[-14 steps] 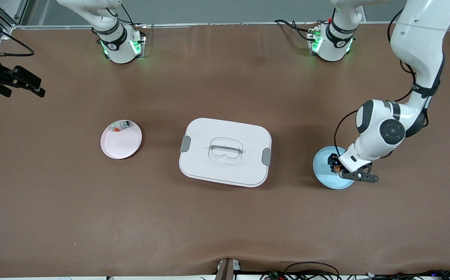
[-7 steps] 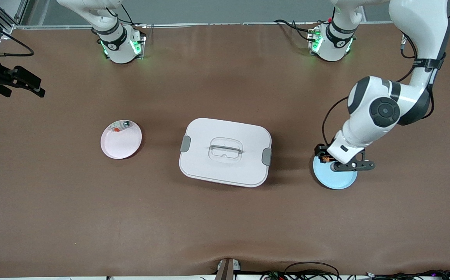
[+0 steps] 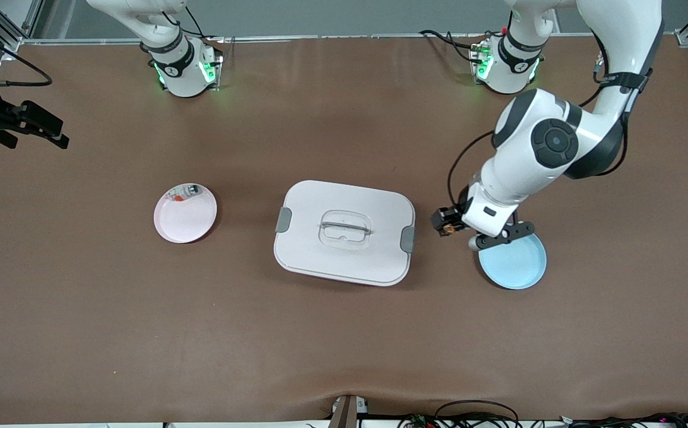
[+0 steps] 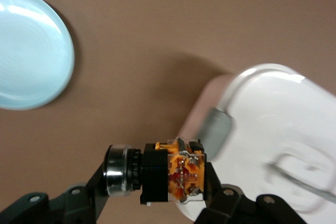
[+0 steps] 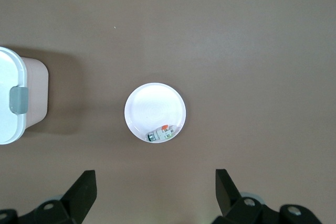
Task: Transfer orange switch to right arm and place
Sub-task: 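Lift the switch with the left gripper and carry it over the box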
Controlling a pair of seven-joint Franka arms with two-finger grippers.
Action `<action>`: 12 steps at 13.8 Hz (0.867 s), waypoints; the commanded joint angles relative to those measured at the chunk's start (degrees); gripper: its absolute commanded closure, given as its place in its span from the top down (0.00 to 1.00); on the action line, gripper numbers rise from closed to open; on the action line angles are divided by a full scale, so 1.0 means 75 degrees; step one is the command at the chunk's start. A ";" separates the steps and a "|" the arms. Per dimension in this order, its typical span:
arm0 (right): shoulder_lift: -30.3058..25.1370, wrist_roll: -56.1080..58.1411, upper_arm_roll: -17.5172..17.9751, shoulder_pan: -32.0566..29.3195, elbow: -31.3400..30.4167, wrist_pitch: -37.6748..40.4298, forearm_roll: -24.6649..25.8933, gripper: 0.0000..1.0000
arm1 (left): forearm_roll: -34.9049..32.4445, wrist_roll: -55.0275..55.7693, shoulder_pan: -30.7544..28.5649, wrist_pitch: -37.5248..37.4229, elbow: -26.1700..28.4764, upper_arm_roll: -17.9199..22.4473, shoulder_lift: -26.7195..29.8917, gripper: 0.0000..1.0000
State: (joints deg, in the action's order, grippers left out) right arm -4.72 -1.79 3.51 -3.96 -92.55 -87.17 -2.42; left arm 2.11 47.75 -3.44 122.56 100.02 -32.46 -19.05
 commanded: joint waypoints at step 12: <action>-0.0062 -0.0042 0.0152 -0.0153 0.0201 0.0748 -0.0473 1.00 | 0.1219 0.6743 0.2392 -0.0123 -0.2870 -0.0430 -0.1361 0.00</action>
State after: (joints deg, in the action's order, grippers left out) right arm -4.88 -1.87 3.64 -4.99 -90.00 -81.75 -4.06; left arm 10.43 94.77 13.11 122.36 82.97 -35.78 -26.24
